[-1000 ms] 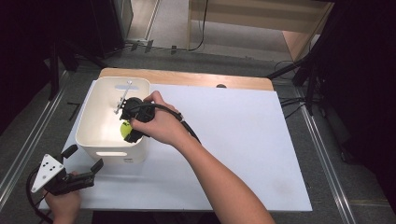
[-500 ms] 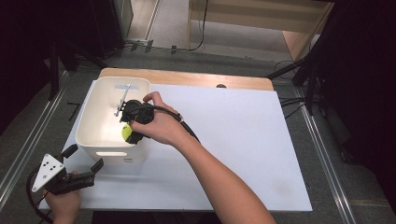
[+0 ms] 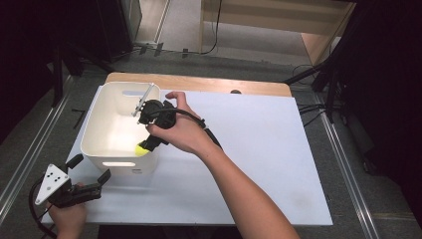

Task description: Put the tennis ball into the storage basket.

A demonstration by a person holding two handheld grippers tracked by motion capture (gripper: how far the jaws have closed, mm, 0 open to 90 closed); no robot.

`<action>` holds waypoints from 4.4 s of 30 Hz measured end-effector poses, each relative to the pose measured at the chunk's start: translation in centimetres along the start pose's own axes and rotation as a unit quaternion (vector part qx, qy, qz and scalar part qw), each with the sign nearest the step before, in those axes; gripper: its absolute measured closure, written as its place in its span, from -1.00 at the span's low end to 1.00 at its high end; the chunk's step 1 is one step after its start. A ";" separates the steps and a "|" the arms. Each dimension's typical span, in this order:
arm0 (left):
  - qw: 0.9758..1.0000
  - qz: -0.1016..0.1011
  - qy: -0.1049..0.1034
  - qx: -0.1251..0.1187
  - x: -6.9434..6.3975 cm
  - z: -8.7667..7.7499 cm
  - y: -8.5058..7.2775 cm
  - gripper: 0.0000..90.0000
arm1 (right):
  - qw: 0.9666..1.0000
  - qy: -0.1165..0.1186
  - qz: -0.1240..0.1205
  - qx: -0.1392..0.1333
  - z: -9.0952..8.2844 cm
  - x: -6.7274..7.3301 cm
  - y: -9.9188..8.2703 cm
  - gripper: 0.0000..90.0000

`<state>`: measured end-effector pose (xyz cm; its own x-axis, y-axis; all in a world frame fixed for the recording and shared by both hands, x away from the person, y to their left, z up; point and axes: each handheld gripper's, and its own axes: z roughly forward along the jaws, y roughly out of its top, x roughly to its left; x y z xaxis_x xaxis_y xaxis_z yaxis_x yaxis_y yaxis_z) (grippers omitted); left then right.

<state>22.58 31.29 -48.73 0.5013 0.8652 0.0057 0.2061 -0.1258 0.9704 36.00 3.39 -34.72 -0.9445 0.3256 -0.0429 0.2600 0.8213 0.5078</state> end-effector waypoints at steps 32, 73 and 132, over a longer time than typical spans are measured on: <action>1.000 0.000 0.002 0.000 0.0 0.1 0.0 -1.00 | 0.994 -0.030 0.083 -0.063 -2.9 -1.6 -9.7 -1.00; 1.000 0.005 0.002 0.005 -0.1 0.1 0.0 -1.00 | 0.975 -0.091 0.171 -0.107 -4.0 -1.5 -21.5 -1.00; 1.000 0.007 0.004 0.007 -0.1 0.2 0.0 -1.00 | 0.927 -0.156 0.282 -0.194 -7.0 0.6 -37.3 -1.00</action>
<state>22.63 31.10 -48.80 0.4972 0.8673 0.0224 0.2104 -0.1455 0.9667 24.30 -30.36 -47.65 -0.5604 0.8212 0.1081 0.5465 0.2686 0.7932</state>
